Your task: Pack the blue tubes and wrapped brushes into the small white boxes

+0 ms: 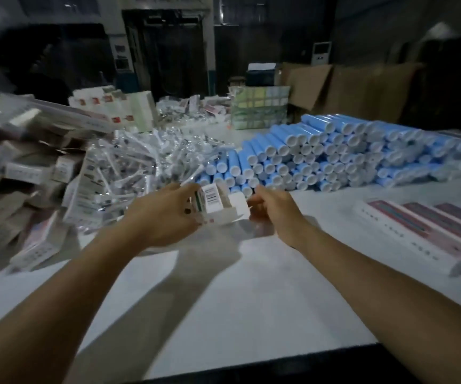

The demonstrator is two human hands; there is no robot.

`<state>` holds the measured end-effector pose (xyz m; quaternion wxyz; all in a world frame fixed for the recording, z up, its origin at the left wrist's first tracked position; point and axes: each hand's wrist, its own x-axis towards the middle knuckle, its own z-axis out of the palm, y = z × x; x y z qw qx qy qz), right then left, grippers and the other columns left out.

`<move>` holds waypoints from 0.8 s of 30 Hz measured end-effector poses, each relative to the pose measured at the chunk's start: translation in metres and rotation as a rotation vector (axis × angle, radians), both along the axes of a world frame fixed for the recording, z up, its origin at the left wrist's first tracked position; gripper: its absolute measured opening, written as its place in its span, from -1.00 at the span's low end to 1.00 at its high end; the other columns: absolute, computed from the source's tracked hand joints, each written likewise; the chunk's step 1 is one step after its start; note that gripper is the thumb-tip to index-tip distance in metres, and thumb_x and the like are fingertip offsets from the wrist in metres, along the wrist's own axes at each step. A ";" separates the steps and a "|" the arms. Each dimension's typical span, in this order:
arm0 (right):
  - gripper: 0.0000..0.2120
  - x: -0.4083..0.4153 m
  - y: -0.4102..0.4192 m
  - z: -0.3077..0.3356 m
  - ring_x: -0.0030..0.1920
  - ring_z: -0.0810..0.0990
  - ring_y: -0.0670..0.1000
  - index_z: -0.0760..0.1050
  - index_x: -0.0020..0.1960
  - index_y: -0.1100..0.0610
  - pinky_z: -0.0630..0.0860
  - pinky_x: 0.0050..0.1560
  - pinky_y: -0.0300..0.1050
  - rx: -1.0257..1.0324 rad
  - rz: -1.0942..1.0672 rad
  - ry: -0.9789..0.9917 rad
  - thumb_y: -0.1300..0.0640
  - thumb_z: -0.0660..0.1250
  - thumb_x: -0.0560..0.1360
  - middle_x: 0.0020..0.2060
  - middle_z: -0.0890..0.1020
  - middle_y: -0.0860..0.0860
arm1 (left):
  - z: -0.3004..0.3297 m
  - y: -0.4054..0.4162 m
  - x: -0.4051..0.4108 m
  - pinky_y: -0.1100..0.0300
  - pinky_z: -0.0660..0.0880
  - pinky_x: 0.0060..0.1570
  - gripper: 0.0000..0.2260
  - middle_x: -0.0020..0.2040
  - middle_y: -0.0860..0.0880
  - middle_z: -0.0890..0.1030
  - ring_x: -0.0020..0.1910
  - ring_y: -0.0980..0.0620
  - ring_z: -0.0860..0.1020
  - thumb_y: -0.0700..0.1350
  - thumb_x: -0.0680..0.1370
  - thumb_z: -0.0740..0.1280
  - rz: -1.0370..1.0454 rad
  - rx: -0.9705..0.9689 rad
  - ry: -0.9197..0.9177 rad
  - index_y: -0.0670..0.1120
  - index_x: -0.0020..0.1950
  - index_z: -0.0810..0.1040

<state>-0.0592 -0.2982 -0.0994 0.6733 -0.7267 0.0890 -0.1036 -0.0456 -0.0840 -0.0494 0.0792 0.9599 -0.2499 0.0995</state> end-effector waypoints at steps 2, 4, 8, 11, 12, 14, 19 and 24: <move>-0.47 -0.004 -0.009 0.003 -0.49 0.53 -0.06 0.58 -0.39 0.14 0.44 -0.43 -0.28 0.164 0.040 0.020 -0.04 0.09 0.62 -0.51 0.59 0.06 | -0.017 -0.029 0.010 0.02 0.44 0.10 -0.42 0.39 -0.04 0.37 0.27 -0.13 0.43 0.10 0.51 0.24 -0.004 0.049 0.015 0.12 0.50 0.15; -0.51 -0.006 -0.013 0.002 -0.43 0.50 -0.01 0.55 -0.45 0.09 0.43 -0.35 -0.19 0.170 0.061 0.021 0.01 0.16 0.60 -0.51 0.56 0.04 | -0.027 -0.040 0.017 0.01 0.39 0.14 -0.44 0.41 -0.06 0.36 0.31 -0.14 0.40 0.13 0.53 0.17 0.001 0.032 -0.010 0.10 0.52 0.15; -0.68 -0.001 -0.013 -0.004 -0.35 0.50 0.02 0.38 -0.40 0.07 0.52 -0.32 -0.10 0.066 0.037 -0.020 0.26 0.29 0.50 -0.43 0.49 0.03 | -0.036 -0.036 0.016 0.02 0.34 0.15 -0.28 0.37 -0.05 0.38 0.30 -0.12 0.38 0.23 0.37 0.05 -0.039 -0.013 -0.069 0.07 0.53 0.12; -0.68 0.002 -0.014 -0.007 -0.29 0.48 0.08 0.34 -0.38 0.07 0.52 -0.26 -0.05 0.059 0.032 -0.018 0.28 0.28 0.51 -0.37 0.45 0.10 | -0.044 -0.036 0.009 0.00 0.27 0.22 -0.27 0.37 -0.02 0.35 0.33 -0.08 0.31 0.33 0.44 0.11 -0.025 0.030 -0.120 0.05 0.53 0.06; -0.69 0.003 -0.014 -0.007 -0.25 0.46 0.10 0.33 -0.36 0.08 0.51 -0.21 0.00 0.061 0.036 -0.017 0.28 0.28 0.51 -0.32 0.44 0.13 | -0.047 -0.037 0.008 0.00 0.26 0.23 -0.28 0.36 -0.02 0.35 0.33 -0.08 0.31 0.35 0.46 0.13 -0.022 0.049 -0.148 0.04 0.52 0.07; -0.69 0.004 -0.015 -0.008 -0.23 0.45 0.11 0.35 -0.38 0.07 0.49 -0.22 -0.02 0.079 0.031 -0.016 0.29 0.26 0.50 -0.28 0.45 0.15 | -0.049 -0.040 0.006 0.03 0.29 0.18 -0.32 0.31 -0.01 0.38 0.28 -0.07 0.35 0.35 0.48 0.07 -0.053 0.085 -0.220 0.02 0.49 0.10; -0.67 0.003 -0.017 -0.009 -0.29 0.42 0.07 0.35 -0.41 0.08 0.35 -0.43 -0.22 0.111 -0.017 -0.031 0.29 0.25 0.49 -0.39 0.44 0.10 | -0.050 -0.042 0.002 0.09 0.30 0.04 -0.39 0.26 0.04 0.41 0.19 -0.03 0.40 0.33 0.52 -0.09 -0.095 0.150 -0.312 0.03 0.47 0.13; -0.81 0.016 -0.024 0.009 -0.42 0.43 0.00 0.48 -0.30 0.18 0.34 -0.48 -0.26 -0.232 -0.183 -0.025 0.20 0.27 0.49 -0.43 0.49 0.06 | -0.054 -0.042 -0.005 0.07 0.31 0.13 -0.34 0.29 -0.01 0.42 0.22 -0.06 0.41 0.33 0.52 -0.06 -0.049 0.185 -0.338 -0.02 0.51 0.11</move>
